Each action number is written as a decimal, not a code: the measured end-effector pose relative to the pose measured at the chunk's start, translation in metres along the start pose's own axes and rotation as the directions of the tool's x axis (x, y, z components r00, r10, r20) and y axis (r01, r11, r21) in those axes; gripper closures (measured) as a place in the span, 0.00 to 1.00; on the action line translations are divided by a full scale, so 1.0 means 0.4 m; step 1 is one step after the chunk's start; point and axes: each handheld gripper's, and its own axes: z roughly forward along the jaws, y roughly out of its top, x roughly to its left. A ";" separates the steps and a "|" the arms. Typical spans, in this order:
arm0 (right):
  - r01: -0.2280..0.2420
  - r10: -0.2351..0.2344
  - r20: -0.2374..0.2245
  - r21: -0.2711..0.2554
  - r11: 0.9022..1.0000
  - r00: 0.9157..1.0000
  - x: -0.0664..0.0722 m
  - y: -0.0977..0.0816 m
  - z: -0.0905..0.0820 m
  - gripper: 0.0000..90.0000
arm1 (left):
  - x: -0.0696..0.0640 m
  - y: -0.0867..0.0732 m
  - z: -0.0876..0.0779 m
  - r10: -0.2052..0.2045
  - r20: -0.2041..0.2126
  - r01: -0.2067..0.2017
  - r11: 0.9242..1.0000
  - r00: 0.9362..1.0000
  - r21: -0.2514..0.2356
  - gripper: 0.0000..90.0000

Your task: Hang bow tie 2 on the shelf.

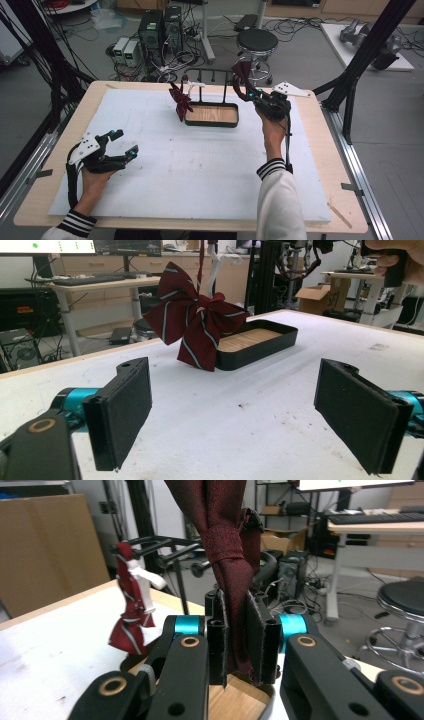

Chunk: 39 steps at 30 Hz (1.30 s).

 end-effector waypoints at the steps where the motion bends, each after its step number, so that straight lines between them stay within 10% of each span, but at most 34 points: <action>1: -0.025 0.025 0.003 -0.006 1.000 1.000 -0.003 -0.001 -0.002 0.89 | 0.000 0.000 0.000 0.000 0.000 0.000 1.000 1.000 0.000 0.18; 11: -0.090 0.092 0.072 -0.031 0.995 0.993 -0.023 -0.003 -0.017 0.89 | 0.001 0.001 -0.002 -0.002 0.000 0.002 1.000 1.000 -0.003 0.18; 28: -0.194 0.176 0.202 0.075 0.978 0.964 -0.060 -0.076 -0.022 0.89 | 0.005 0.002 -0.009 -0.005 -0.008 0.005 1.000 1.000 -0.006 0.18; 39: -0.183 0.147 0.213 0.161 0.970 0.966 -0.062 -0.114 -0.007 0.89 | 0.007 0.002 -0.011 -0.002 -0.009 0.002 1.000 1.000 -0.010 0.18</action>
